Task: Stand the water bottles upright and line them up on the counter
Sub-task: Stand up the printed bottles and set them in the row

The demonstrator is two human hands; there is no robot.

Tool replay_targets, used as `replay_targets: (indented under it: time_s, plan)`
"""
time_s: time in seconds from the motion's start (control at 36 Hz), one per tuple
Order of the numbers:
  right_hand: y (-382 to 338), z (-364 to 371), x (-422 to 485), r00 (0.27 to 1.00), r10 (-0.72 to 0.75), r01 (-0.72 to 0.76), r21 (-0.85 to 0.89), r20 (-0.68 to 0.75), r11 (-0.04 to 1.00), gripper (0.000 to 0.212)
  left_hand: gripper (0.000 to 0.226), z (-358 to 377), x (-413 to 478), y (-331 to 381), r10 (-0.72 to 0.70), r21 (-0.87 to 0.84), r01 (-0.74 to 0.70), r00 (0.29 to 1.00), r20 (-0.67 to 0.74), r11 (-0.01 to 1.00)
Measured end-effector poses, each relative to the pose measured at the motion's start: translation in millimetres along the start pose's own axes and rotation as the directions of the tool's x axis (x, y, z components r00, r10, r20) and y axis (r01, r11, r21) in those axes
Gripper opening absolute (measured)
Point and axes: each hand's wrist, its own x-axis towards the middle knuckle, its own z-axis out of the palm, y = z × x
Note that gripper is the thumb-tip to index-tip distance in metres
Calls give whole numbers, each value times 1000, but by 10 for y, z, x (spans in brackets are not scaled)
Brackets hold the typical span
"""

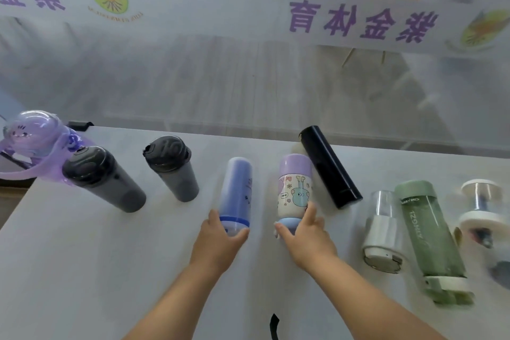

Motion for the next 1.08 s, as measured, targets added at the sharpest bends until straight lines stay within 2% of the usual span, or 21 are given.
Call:
replay_targets:
  time_s: [0.11,0.19,0.31,0.42,0.58,0.72,0.97,1.08]
  plan:
    - [25,54,54,999,38,-38,46,-1,998,92,67,-50,-55,42,25,-21,-27,997,-69,999]
    - [33,68,81,998,58,-58,132,-1,990,92,63,-176,-110,121,77,-57,-87,985,-156,995]
    - [31,79,95,997,71,-69,188,-6,980,87,62,-362,-159,276,207,-66,-236,933,-295,969]
    - [44,68,121,999,42,-42,211,2,977,83,70,-517,-203,469,327,5,-349,874,-359,937]
    - [155,25,115,990,-120,127,118,-68,985,81,69,-638,-207,654,461,181,-424,823,-333,887]
    - [266,52,96,953,-295,285,-116,-75,951,92,62,-641,-161,697,461,271,-396,852,-248,878]
    - [263,-126,151,949,-310,301,-144,-49,943,96,67,-621,-83,686,464,262,-405,856,-230,876]
    - [271,-318,131,925,-378,366,-162,-46,916,95,71,-626,-63,649,463,238,-410,853,-242,880]
